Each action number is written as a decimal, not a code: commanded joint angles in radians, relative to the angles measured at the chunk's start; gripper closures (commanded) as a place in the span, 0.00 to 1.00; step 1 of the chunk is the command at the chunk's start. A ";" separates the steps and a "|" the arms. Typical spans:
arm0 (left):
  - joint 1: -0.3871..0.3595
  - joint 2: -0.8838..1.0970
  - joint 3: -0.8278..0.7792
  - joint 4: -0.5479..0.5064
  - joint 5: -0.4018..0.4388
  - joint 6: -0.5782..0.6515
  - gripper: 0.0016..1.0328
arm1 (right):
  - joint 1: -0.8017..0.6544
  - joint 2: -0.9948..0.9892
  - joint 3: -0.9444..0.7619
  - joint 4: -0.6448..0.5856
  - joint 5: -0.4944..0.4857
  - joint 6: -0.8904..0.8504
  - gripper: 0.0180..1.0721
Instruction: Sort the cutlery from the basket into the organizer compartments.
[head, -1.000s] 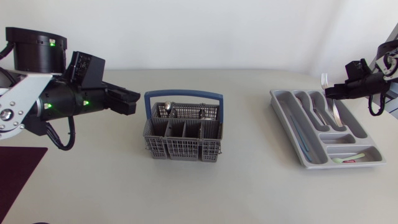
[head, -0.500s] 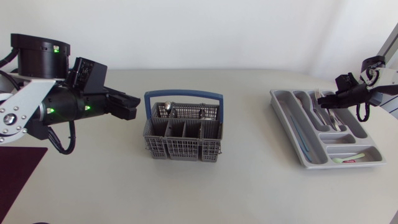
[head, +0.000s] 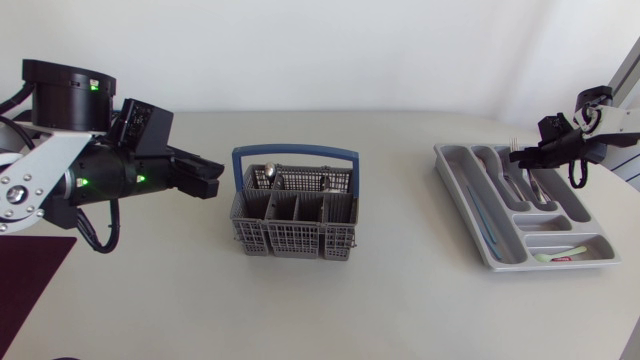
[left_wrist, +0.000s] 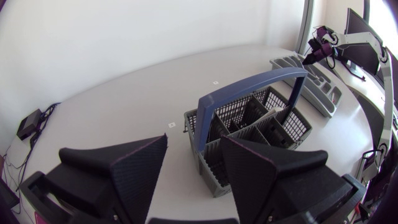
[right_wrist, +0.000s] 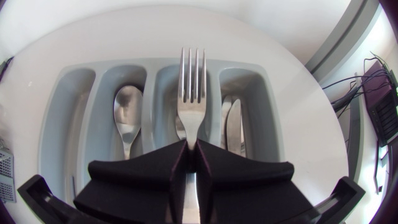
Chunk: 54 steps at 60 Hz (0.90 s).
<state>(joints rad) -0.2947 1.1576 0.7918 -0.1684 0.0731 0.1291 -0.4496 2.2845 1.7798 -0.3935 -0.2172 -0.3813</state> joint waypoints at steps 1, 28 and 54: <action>0.006 -0.018 -0.039 -0.013 -0.004 0.012 0.42 | 0.014 0.043 0.017 -0.019 0.012 0.025 0.95; 0.006 -0.044 -0.086 -0.020 -0.004 0.056 0.42 | 0.028 -0.076 -0.132 0.051 0.070 0.013 0.39; -0.014 -0.050 -0.161 -0.005 0.024 0.127 0.59 | 0.232 -0.493 -0.504 0.097 0.030 0.028 0.38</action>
<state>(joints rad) -0.2977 1.1191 0.6613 -0.1825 0.0826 0.2291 -0.2707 1.8462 1.3445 -0.3054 -0.1745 -0.3737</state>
